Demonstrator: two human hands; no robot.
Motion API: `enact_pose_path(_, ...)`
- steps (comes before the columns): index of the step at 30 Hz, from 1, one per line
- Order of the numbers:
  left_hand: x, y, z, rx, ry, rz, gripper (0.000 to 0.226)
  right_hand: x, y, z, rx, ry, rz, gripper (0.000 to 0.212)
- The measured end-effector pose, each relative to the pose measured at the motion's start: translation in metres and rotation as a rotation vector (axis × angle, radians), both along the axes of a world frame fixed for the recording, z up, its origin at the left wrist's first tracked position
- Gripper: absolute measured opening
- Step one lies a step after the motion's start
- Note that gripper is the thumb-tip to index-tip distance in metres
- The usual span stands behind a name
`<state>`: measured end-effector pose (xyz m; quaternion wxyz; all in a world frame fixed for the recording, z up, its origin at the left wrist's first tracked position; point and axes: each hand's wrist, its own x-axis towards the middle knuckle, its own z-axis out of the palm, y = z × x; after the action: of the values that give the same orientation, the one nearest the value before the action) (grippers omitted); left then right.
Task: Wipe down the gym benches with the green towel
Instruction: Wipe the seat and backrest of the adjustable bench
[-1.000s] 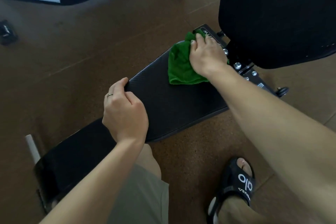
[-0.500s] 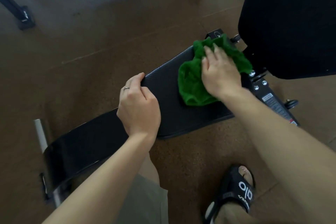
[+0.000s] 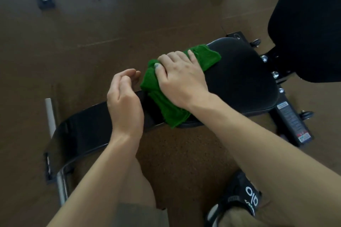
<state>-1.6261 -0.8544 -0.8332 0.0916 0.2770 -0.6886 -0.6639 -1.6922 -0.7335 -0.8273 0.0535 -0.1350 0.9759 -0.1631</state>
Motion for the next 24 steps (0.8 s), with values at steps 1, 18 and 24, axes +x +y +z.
enact_pose_path(1, 0.002, -0.008, 0.001, 0.001, 0.010, 0.005, 0.035, 0.014, -0.004, 0.001, 0.002, 0.010, 0.023, 0.050)
enact_pose_path(18, -0.025, 0.005, 0.016, -0.112, -0.156, -0.296, 0.048, 0.112, 0.078, -0.019, 0.153, 0.171, 0.145, 0.062)
enact_pose_path(24, -0.029, 0.009, 0.021, -0.113, -0.190, -0.245, 0.055, 0.031, 0.020, 0.001, 0.032, -0.059, -0.004, 0.061)
